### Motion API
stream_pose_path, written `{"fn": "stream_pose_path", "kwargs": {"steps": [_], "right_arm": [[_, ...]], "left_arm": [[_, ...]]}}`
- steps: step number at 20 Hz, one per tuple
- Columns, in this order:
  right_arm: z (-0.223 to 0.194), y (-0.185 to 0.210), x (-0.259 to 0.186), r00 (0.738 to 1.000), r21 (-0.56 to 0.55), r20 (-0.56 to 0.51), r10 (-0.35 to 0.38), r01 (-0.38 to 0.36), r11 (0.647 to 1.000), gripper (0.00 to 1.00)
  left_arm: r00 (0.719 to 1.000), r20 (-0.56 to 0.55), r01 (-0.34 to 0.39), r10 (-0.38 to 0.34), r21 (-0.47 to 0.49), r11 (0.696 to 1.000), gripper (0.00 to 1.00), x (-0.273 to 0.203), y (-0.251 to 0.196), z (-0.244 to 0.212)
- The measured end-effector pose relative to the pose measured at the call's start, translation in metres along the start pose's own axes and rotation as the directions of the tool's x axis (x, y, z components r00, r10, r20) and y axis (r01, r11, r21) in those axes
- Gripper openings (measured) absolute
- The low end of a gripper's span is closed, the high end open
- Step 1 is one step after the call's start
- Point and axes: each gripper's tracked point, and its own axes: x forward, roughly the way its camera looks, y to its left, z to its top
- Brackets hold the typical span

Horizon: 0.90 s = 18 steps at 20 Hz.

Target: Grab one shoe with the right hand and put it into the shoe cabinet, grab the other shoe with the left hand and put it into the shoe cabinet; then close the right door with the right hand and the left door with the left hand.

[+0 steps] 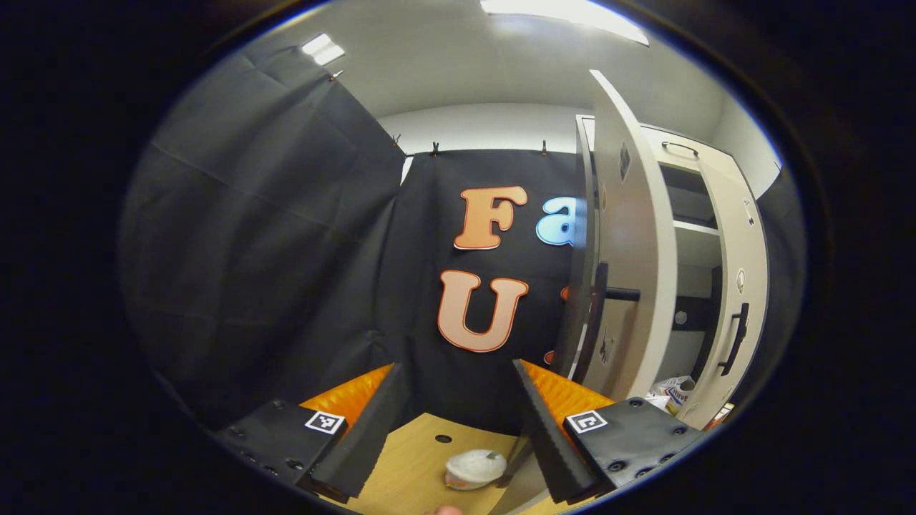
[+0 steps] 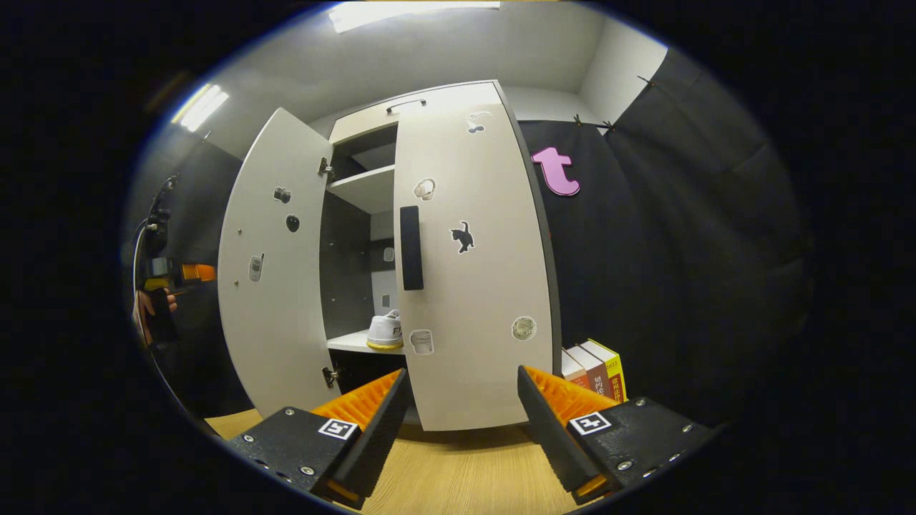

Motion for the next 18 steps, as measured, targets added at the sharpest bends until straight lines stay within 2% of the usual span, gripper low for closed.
{"fn": "stream_pose_path", "kwargs": {"steps": [1,2,5,6,10,14,18], "right_arm": [[0.0,-0.002,0.001,1.0,-0.003,0.001,-0.006,0.006,1.0,0.92],[0.0,-0.004,0.001,1.0,-0.007,0.0,-0.013,0.013,1.0,0.92],[0.002,-0.011,0.003,0.999,-0.017,0.002,-0.034,0.034,0.999,0.92],[0.002,-0.014,0.004,0.999,-0.019,0.0,-0.04,0.04,0.999,0.92],[0.005,-0.018,0.011,0.999,-0.007,0.005,-0.052,0.052,0.999,0.92],[0.01,-0.013,0.014,0.999,0.0,0.016,-0.036,0.036,0.999,0.92],[0.012,-0.011,0.012,0.999,-0.023,0.018,-0.027,0.028,0.999,0.92]], "left_arm": [[1.0,0.0,0.002,-0.002,0.007,1.0,0.99,0.01,0.001,-0.001],[1.0,-0.003,0.008,-0.008,0.015,1.0,0.94,0.02,0.0,-0.003],[1.0,0.003,0.019,-0.019,0.053,0.998,0.94,0.034,-0.008,-0.005],[1.0,0.01,0.019,-0.02,0.063,0.998,0.91,0.035,-0.007,-0.002],[0.999,-0.001,0.041,-0.041,0.036,0.999,0.95,0.033,-0.014,-0.005],[0.998,0.01,0.057,-0.058,0.068,0.996,0.93,0.024,-0.029,-0.004],[0.989,-0.016,0.144,-0.144,0.028,0.989,0.93,0.014,-0.066,-0.011]]}}
